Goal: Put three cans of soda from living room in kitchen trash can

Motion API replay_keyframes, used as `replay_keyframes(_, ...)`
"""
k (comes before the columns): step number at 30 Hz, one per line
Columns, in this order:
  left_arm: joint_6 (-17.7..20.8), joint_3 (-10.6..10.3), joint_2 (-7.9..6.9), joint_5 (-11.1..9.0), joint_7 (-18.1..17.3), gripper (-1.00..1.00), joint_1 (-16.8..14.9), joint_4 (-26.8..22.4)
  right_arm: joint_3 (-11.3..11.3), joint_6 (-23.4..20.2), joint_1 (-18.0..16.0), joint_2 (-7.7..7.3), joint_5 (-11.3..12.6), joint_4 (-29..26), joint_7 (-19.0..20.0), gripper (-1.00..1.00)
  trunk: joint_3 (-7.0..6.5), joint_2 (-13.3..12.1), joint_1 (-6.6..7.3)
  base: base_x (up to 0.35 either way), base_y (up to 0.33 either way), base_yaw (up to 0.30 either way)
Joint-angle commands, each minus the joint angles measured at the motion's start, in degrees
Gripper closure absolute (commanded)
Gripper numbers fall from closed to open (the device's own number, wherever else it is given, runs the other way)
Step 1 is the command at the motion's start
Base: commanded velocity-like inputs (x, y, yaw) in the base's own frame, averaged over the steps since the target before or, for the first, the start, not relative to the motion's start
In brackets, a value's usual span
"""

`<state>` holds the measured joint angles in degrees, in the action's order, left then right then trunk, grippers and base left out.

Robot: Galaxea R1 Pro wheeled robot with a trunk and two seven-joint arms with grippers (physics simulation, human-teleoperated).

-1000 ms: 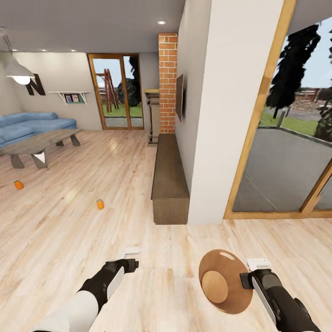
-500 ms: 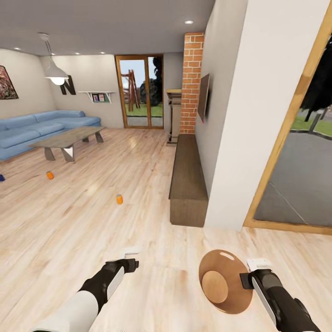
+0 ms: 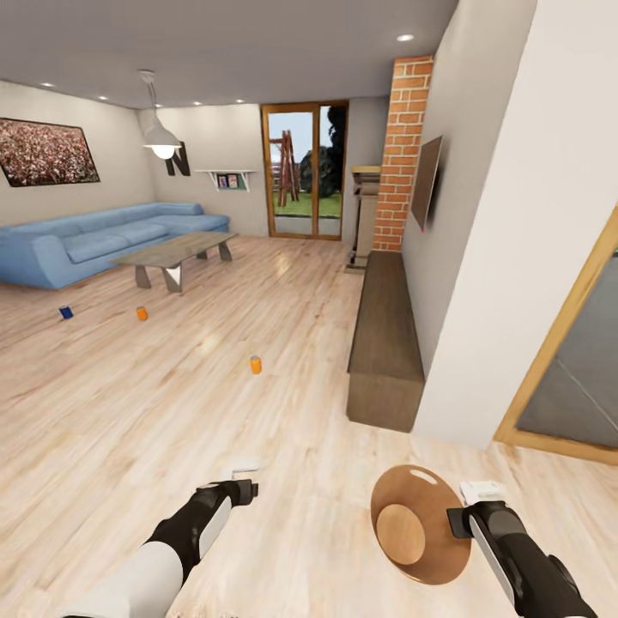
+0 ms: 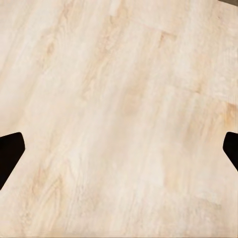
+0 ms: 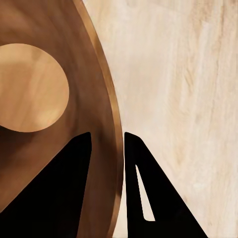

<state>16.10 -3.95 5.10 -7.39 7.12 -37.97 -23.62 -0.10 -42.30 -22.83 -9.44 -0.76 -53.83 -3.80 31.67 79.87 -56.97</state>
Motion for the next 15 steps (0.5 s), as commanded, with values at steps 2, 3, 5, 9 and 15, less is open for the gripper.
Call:
replay_keyframes(2,-0.01,0.00,0.00,0.01,0.00,-1.00,0.00,-0.01,0.01,0.02,-0.02,0.00,0.23,0.00,0.03,1.00,-0.01,0.00,0.00,0.000,0.000,0.287)
replay_keyframes(3,-0.01,0.00,0.00,0.01,0.00,-1.00,0.00,0.00,0.01,0.02,-0.02,0.02,0.23,0.01,0.03,1.00,-0.03,0.00,0.00,0.000,0.000,0.287)
replay_keyframes(5,-0.01,0.00,0.00,0.01,0.00,-1.00,0.00,-0.01,0.01,0.02,-0.02,-0.02,0.23,0.03,0.02,1.00,-0.07,0.00,0.00,0.000,0.000,0.285)
replay_keyframes(9,-0.03,0.00,0.00,0.01,0.00,-1.00,0.00,0.00,-0.02,0.06,-0.02,-0.04,0.25,0.31,0.08,1.00,-0.22,0.00,0.00,0.000,0.000,0.267)
replay_keyframes(15,-0.03,0.00,0.00,0.01,0.00,-1.00,0.00,0.03,-0.07,1.11,-0.02,-0.11,0.31,0.66,0.10,1.00,-0.49,0.00,0.00,0.000,0.000,0.163)
